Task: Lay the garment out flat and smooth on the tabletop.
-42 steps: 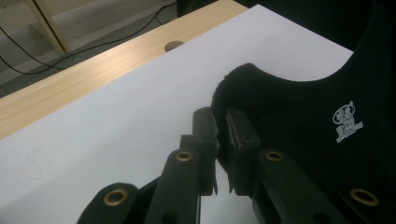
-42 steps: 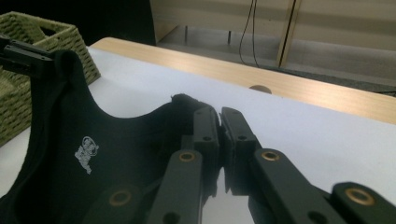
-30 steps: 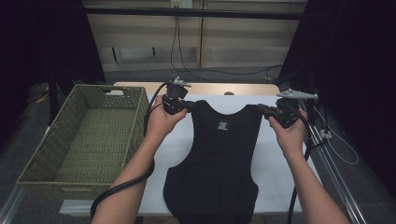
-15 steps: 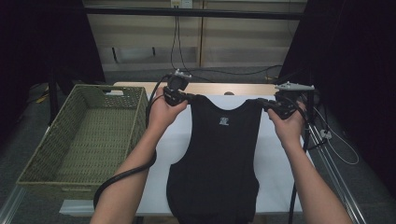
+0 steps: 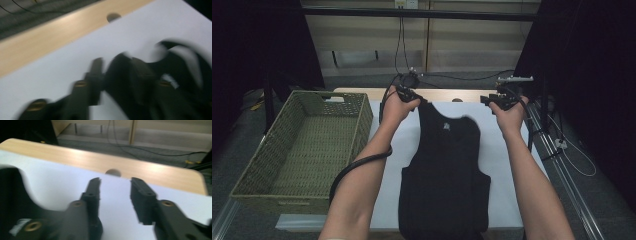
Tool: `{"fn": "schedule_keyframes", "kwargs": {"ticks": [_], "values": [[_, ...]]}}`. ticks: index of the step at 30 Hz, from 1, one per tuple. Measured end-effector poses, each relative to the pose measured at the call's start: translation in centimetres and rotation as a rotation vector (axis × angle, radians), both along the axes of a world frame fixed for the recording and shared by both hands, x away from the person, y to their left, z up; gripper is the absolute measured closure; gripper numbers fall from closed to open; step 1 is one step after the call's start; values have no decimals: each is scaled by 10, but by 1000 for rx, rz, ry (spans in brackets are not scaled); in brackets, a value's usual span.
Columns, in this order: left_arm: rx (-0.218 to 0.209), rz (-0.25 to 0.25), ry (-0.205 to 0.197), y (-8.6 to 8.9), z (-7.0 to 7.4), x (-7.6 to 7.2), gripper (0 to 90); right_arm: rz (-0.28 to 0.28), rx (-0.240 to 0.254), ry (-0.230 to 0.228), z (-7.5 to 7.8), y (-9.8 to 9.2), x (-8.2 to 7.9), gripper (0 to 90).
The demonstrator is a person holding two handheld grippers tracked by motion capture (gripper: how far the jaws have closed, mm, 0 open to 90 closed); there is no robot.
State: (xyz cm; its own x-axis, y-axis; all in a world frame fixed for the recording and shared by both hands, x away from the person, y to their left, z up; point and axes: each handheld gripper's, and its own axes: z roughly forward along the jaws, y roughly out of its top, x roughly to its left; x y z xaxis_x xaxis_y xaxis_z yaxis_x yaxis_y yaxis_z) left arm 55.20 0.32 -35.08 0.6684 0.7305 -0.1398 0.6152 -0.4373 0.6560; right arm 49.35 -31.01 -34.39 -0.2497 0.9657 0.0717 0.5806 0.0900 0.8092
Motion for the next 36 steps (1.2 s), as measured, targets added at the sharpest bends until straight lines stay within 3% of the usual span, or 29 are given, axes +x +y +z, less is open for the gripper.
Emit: {"fn": "schedule_keyframes", "kwargs": {"ticks": [1,2,3,5,7,10,17,24,36], "values": [[0,0,0,0,0,0,461,11,19,8,-6,0,-3,520],[33,15,-1,0,-14,-5,329,15,32,26,-12,-1,-6,496],[33,15,-1,0,-14,-5,257,15,32,26,-12,-1,-6,496],[34,2,26,2,-23,-11,245,46,59,65,-25,-2,-19,439],[46,-7,39,4,-30,-18,170,54,62,70,-29,-2,-24,428],[31,-3,38,9,-35,-32,154,90,93,82,-40,0,-46,389],[23,-8,42,17,-39,-49,122,130,106,82,-49,2,-70,331],[-21,-13,21,21,-38,-68,96,164,130,59,-57,2,-103,272],[-56,-32,12,34,-48,-100,83,179,89,95,-81,3,-151,243]]}}
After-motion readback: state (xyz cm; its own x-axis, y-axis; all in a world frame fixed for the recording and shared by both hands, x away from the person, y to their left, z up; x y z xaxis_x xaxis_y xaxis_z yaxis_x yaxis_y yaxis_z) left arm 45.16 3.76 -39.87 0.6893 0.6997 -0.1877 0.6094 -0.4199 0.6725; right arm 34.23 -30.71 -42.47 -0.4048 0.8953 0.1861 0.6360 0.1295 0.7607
